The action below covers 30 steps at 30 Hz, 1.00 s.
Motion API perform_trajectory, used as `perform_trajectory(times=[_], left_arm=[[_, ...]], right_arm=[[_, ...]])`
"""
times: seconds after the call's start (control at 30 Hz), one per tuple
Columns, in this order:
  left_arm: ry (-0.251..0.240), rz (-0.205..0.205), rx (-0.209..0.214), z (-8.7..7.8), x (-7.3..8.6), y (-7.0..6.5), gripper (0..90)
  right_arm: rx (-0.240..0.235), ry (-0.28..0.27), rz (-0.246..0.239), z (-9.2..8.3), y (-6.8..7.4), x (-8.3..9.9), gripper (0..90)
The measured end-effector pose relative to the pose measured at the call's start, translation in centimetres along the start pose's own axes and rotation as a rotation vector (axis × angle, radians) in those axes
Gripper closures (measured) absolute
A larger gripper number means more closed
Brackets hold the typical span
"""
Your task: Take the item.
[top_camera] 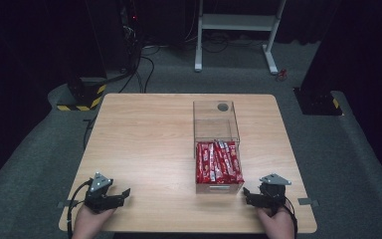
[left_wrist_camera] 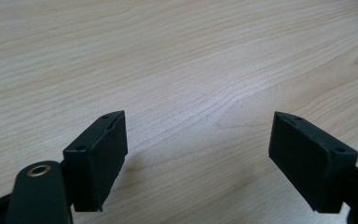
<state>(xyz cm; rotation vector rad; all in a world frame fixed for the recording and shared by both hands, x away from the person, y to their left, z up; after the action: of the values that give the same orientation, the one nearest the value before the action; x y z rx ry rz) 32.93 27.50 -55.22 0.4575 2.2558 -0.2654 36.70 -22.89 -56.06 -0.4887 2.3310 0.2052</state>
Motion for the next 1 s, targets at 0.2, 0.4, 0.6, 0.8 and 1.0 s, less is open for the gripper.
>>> perform_trajectory(times=[0.2,0.4,0.6,0.8,1.0], left_arm=[[-0.028,-0.009,0.023,-0.2,-0.6,-0.4,19.8],[-0.043,-0.016,0.046,0.0,-1.1,-0.9,20.1],[-0.065,0.003,0.037,0.1,-1.7,-1.3,20.0],[-0.058,0.027,0.033,0.2,-2.1,-1.9,19.5],[-0.062,0.032,0.057,0.4,-2.6,-2.8,19.5]], right_arm=[[0.000,0.001,-0.001,0.0,0.0,0.0,8.1],[-0.002,0.002,-0.002,0.0,0.0,0.0,8.1],[-0.015,0.002,-0.007,0.0,0.0,-0.1,8.1],[-0.010,0.002,-0.009,0.1,-0.2,-0.1,8.0],[0.003,0.002,0.003,0.0,-0.6,0.0,8.0]])
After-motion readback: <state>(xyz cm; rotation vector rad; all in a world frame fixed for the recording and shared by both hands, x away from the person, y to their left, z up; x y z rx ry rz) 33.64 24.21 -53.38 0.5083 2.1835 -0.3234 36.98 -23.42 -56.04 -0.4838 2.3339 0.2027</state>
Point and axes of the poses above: each handheld gripper's, and its own axes: z roughly forward along the jaws, x roughly out of its underside, y roughly to its left, the point moved 5 cm from there along z, roughly forward along the jaws, and after that the axes turned 1 degree about -x, right-handed, at the moved point
